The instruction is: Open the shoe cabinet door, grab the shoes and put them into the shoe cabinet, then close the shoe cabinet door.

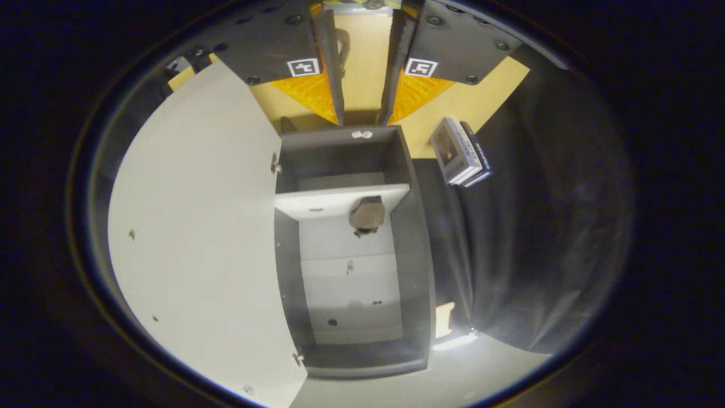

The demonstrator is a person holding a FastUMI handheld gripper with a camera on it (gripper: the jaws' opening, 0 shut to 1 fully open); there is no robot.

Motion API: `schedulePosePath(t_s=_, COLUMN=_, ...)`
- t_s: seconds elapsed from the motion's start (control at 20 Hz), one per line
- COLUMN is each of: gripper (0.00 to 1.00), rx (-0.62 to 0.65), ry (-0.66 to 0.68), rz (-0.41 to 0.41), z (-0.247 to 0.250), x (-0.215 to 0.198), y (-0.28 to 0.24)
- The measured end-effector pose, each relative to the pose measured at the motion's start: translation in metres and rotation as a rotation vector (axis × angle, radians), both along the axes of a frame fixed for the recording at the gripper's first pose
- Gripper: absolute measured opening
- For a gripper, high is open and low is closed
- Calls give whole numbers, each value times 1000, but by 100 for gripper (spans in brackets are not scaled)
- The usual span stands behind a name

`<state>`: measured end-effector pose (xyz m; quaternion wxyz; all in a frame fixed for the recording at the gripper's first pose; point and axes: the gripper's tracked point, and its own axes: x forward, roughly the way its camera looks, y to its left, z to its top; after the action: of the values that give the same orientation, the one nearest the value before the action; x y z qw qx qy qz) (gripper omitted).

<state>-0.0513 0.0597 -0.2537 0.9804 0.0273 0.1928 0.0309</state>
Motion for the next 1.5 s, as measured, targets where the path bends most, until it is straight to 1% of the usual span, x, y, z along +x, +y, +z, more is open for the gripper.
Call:
schedulePosePath(t_s=0.3, gripper=40, rx=-29, ry=172, rz=-70, z=-112, x=10, y=0)
schedulePosePath(t_s=0.45, gripper=40, rx=-16, ry=215, rz=-89, z=-152, x=13, y=-4)
schedulePosePath(t_s=0.65, gripper=36, rx=-12, ry=264, rz=-109, z=-204, x=22, y=-14)
schedulePosePath(t_s=0.85, gripper=36, rx=-2, ry=335, rz=-123, z=-253, x=23, y=-23)
schedulePosePath(t_s=1.1, gripper=36, rx=-1, ry=379, rz=-140, z=-284, x=31, y=-34)
schedulePosePath(t_s=1.35, gripper=36, rx=-17, ry=361, rz=-149, z=-293, x=57, y=-38)
schedulePosePath(t_s=1.5, gripper=36, rx=-30, ry=363, rz=-143, z=-298, x=66, y=-35)
